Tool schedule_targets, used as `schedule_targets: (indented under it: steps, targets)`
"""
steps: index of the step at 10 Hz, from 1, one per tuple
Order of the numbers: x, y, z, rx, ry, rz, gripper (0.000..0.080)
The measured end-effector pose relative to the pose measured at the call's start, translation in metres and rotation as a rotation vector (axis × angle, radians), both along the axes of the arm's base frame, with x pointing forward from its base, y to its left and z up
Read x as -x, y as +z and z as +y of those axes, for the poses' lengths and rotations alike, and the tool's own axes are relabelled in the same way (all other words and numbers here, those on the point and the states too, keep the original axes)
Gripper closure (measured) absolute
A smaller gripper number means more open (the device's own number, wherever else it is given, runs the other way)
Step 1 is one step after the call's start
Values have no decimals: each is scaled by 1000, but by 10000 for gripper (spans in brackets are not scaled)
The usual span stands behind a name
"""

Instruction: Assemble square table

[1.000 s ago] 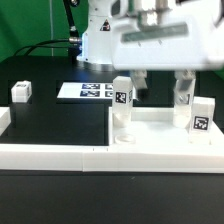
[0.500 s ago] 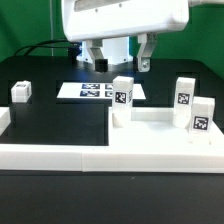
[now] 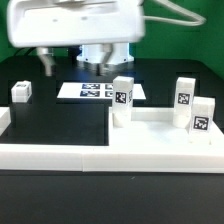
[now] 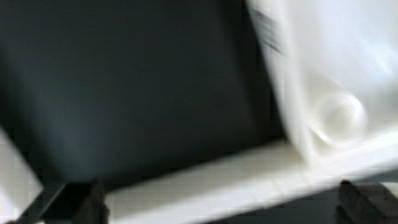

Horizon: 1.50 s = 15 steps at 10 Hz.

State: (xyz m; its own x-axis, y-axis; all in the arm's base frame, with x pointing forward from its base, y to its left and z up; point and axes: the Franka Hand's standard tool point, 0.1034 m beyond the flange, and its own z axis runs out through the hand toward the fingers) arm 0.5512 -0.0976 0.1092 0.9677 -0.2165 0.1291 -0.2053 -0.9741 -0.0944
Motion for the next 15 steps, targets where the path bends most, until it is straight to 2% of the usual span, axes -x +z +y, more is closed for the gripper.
schedule_targets:
  steps: [1,2,4,6,7,8,9,10,11,12,13,14,15]
  targets:
    - [9,-2,-24,30,58,-7,150]
    - [14,-6,-33,61,90,-21,150]
    - [13,-5,-31,86,209,-20,150]
    - [14,-6,-32,91,222,-17,150]
    - [15,-7,-30,80,220,-2,150]
    - [21,-11,-35,76,229,14,150]
    - [53,-23,-57,39,229,122,150]
    - [79,-28,-78,13,203,240,150]
    - [89,-35,-91,43,198,292,150]
    - [99,-47,-94,42,182,335,150]
    - [105,-51,-93,-5,178,409,150]
    - [100,-51,-92,-17,172,444,150]
    - [102,-51,-89,-38,178,512,150]
